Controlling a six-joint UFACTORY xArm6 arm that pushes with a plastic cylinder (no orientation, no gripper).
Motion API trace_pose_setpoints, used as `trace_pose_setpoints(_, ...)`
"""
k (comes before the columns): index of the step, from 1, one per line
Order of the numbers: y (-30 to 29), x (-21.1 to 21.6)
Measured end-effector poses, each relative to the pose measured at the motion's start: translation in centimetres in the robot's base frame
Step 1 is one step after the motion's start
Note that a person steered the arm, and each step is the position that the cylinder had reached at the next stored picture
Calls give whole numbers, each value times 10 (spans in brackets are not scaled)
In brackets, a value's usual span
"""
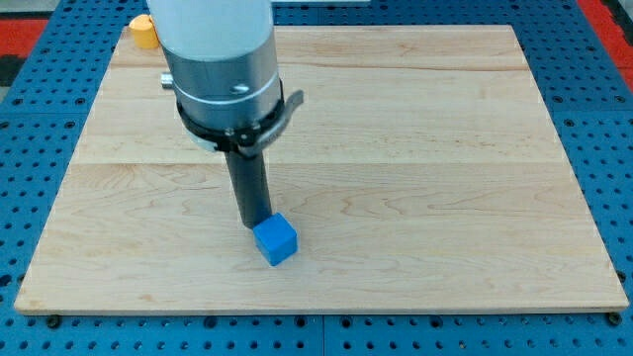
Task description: Move blue triangle to the blue cube
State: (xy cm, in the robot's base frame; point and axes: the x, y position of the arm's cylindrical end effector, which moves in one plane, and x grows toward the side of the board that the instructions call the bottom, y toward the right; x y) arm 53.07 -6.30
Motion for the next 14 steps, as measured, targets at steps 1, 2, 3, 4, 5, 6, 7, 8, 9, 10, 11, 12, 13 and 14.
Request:
trace_pose_setpoints(1, 6, 12)
trace_pose_setpoints(2, 2, -21)
trace_pose_setpoints(3, -76, -57)
trace_pose_setpoints(4, -165, -120)
trace_pose_setpoints(5, -201, -189)
trace_pose_setpoints(6, -200, -237)
trace_pose_setpoints(7, -177, -258)
trace_pose_setpoints(8, -145, -256)
trace_pose_setpoints(9, -114, -243)
trace_pose_setpoints(10, -69, -223)
trace_pose_setpoints(11, -32, -190)
trace_pose_setpoints(12, -11, -145)
trace_pose_setpoints(13, 25, -99)
trace_pose_setpoints(14, 59, -65)
